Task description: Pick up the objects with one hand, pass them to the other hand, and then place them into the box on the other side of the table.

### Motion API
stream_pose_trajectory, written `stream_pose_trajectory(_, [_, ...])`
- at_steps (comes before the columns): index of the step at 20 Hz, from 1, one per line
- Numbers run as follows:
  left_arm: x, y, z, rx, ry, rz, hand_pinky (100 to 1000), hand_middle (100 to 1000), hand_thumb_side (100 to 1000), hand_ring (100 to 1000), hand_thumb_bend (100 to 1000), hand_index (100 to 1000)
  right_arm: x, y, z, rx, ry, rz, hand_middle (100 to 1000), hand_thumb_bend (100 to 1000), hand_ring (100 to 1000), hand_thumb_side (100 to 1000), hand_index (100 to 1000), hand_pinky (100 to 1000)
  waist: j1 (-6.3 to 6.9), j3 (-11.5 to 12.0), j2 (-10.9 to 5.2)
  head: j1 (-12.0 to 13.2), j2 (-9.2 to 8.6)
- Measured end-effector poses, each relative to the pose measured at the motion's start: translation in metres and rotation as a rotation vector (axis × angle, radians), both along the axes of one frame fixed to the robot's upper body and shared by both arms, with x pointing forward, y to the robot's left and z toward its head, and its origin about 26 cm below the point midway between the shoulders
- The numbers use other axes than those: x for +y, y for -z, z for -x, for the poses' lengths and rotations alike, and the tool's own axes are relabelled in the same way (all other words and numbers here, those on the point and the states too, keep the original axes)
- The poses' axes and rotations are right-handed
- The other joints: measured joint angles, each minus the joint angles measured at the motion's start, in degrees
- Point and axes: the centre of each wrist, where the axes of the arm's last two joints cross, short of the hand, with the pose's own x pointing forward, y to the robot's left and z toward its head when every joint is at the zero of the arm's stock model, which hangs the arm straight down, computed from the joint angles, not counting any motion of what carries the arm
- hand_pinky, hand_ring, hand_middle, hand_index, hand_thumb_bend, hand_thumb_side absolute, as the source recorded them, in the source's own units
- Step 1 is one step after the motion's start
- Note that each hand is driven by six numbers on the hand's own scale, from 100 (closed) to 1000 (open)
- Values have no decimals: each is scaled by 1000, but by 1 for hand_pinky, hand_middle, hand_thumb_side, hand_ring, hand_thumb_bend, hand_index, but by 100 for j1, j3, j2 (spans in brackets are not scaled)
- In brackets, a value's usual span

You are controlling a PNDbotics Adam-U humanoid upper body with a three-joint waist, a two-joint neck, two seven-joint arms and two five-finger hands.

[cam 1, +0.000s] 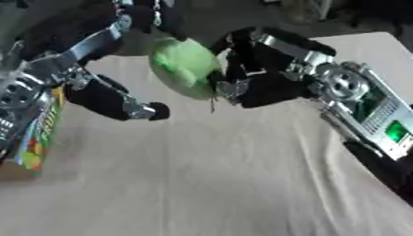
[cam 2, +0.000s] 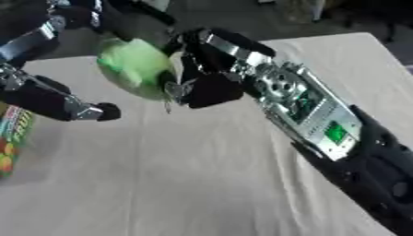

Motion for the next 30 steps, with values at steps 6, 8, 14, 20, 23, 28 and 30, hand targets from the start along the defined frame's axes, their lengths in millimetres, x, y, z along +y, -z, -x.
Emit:
stream_pose_trajectory(6, [-1, 3, -1, -49, -9, 11, 707, 713, 100, 739, 697, 769, 0, 0, 0, 3, -6, 3, 216, 100, 473, 100, 383, 593, -1, -10, 0, 0, -3])
stream_pose_trajectory(8, [-3, 4, -1, -67, -13, 18, 705, 712, 100, 737, 691, 771, 0, 0, 0, 2, -7, 4, 216, 100, 472, 100, 383, 592, -5, -15, 0, 0, -3])
stream_pose_trajectory(14, [-9, 6, -2, -118, -22, 44, 692, 692, 100, 722, 644, 764, 2, -1, 1, 8, -22, 11, 214, 100, 470, 100, 381, 588, -29, -20, 0, 0, -6])
stream_pose_trajectory(20, [-12, 9, -4, -155, -21, 57, 672, 652, 100, 699, 589, 736, 2, -1, 0, 15, -40, 9, 212, 100, 468, 100, 379, 586, -33, -26, 0, 2, -6])
stream_pose_trajectory(23, [-12, 10, -7, -160, -20, 58, 658, 628, 100, 682, 535, 716, 1, 0, 0, 17, -43, 7, 212, 100, 468, 100, 379, 585, -34, -26, 0, 4, -6])
stream_pose_trajectory(28, [-14, 13, -9, -163, -13, 62, 633, 586, 100, 645, 419, 667, 1, 1, 0, 17, -43, 5, 211, 100, 467, 100, 378, 584, -37, -25, 0, 10, -6])
stream_pose_trajectory(30, [-14, 14, -10, -164, -12, 63, 628, 574, 100, 635, 405, 654, 0, 1, 0, 17, -43, 5, 211, 100, 466, 100, 377, 583, -38, -20, 0, 21, -6])
